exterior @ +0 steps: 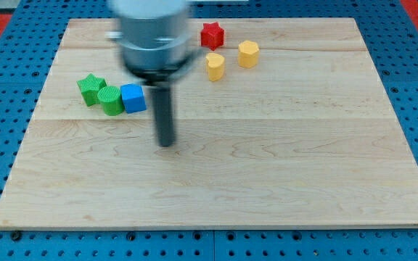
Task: Slide the green star parallel to the left of the red circle
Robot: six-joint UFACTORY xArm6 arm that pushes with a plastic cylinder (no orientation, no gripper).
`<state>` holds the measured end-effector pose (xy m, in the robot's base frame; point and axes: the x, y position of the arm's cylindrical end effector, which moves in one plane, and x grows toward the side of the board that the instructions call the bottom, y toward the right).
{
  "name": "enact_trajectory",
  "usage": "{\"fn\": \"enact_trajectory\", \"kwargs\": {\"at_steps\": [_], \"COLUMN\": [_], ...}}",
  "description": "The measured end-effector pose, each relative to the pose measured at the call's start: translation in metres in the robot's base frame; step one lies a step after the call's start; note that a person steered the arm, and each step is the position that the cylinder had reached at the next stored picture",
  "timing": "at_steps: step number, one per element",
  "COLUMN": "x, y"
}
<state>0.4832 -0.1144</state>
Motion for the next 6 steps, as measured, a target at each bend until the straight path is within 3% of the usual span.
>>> {"fn": "enact_trajectory", "kwargs": {"at_steps": [1, 2, 3, 4, 5, 6], "x": [-0.019, -0.064, -0.099, -0.087, -0.094, -0.142], "y": [-0.084, -0.060, -0.099, -0.090, -0.124, -0.103]}}
